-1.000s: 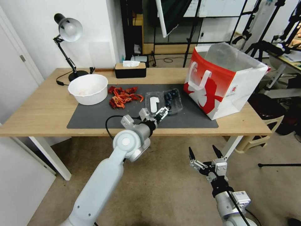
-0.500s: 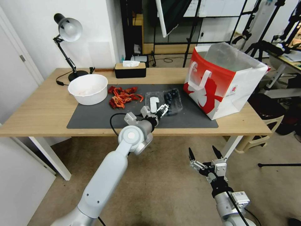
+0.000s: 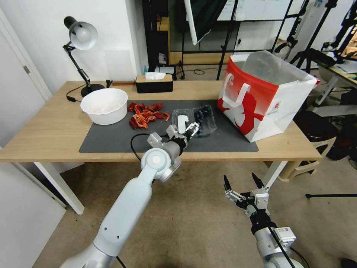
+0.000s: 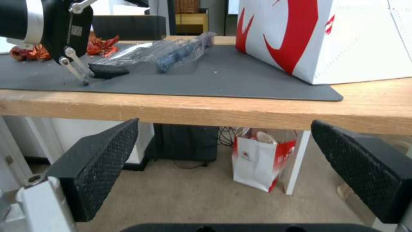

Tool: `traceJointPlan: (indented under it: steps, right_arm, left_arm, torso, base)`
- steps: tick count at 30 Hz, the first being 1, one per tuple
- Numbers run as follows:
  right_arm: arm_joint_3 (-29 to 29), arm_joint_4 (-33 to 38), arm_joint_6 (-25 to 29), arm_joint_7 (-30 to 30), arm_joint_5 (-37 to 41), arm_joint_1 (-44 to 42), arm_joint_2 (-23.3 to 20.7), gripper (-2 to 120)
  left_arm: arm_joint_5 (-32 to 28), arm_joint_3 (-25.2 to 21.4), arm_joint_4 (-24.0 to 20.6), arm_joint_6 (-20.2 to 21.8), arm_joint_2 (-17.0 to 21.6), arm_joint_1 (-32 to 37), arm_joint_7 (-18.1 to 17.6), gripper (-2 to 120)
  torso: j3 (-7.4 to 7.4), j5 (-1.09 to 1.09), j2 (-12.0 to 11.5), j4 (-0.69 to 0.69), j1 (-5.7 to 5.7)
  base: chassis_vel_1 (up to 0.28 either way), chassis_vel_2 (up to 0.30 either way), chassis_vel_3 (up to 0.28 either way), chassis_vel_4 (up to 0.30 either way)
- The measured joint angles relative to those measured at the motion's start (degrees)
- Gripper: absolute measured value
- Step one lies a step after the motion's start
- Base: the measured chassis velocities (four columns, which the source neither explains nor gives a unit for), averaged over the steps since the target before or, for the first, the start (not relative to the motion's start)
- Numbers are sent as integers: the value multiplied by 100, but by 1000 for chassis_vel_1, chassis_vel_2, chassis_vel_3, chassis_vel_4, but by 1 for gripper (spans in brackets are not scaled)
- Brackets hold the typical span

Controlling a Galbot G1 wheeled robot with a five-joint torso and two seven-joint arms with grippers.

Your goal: Close the takeout container lid, then place the container into the takeout bag.

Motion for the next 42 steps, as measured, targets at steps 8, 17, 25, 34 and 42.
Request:
traceJointPlan:
  steps: [8,17,25,34,42]
  right_arm:
    - [-6,0,26,-8,-34,-53,0,100]
    - [-17,1,59,-16,-50,-92,0,100]
    - [-28,11,63,-20,-56,-95,0,100]
    - [-27,12,85,-25,-57,-112,0,100]
    - [-26,5,89,-27,-57,-103,0,100]
  left_arm:
    - [229,12,30,-132,-10,51,180,100]
    - [858,136,-70,-333,41,166,628,100]
    - [1482,285,-166,-502,76,200,1092,100]
    - [2996,483,-30,-973,79,204,1580,100]
    - [3278,563,-52,-1134,68,123,1978,100]
  torso:
    - [0,1,0,0,0]
    - [3,2,-3,5,4]
    - [2,1,-3,4,3]
    - [1,1,-2,2,2]
    - [1,1,-1,2,1]
  base:
    - [0,0,0,0]
    - [0,0,0,0]
    - [0,0,0,0]
    - [0,0,0,0]
    - [0,0,0,0]
